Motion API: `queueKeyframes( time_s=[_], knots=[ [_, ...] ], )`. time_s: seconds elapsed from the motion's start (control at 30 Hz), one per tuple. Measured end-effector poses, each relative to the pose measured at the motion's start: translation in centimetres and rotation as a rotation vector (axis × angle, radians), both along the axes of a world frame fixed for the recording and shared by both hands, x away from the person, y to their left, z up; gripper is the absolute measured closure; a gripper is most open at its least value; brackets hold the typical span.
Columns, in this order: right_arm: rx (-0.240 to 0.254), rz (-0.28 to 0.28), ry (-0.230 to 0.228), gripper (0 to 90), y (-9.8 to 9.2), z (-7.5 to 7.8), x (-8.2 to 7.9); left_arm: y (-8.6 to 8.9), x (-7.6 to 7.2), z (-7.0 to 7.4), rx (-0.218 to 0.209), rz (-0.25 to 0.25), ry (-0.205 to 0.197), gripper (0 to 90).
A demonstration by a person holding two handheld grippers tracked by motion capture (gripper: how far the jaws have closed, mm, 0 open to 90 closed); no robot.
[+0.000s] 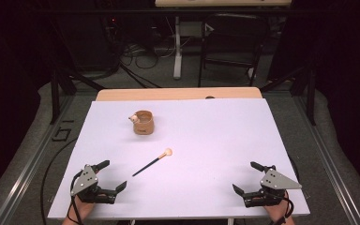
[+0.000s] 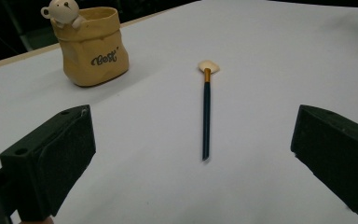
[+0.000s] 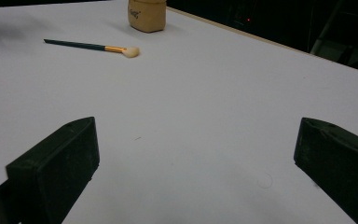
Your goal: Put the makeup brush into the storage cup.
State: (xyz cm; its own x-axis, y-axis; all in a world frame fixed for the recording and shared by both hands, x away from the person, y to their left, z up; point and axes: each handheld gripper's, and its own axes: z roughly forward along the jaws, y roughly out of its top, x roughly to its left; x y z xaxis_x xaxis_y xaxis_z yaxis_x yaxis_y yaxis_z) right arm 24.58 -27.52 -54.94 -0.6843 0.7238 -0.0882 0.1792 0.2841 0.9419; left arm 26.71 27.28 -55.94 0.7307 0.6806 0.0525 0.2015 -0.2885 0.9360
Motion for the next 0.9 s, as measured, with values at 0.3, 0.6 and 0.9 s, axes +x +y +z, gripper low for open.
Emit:
queueKeyframes(
  time_s=[0.3,0.6,0.9],
  knots=[
    [0.0,0.0,0.003,0.0,0.1,0.0,0.0,-0.2,0.2,0.0,0.011,-0.004,0.008,0.0],
    [0.0,0.0,0.006,0.0,0.1,0.0,0.0,-0.9,1.0,0.3,0.027,-0.006,0.007,0.0],
    [0.002,0.002,0.013,0.0,0.1,0.0,-0.1,-2.0,1.4,1.3,0.068,0.006,0.041,0.0]
  ],
)
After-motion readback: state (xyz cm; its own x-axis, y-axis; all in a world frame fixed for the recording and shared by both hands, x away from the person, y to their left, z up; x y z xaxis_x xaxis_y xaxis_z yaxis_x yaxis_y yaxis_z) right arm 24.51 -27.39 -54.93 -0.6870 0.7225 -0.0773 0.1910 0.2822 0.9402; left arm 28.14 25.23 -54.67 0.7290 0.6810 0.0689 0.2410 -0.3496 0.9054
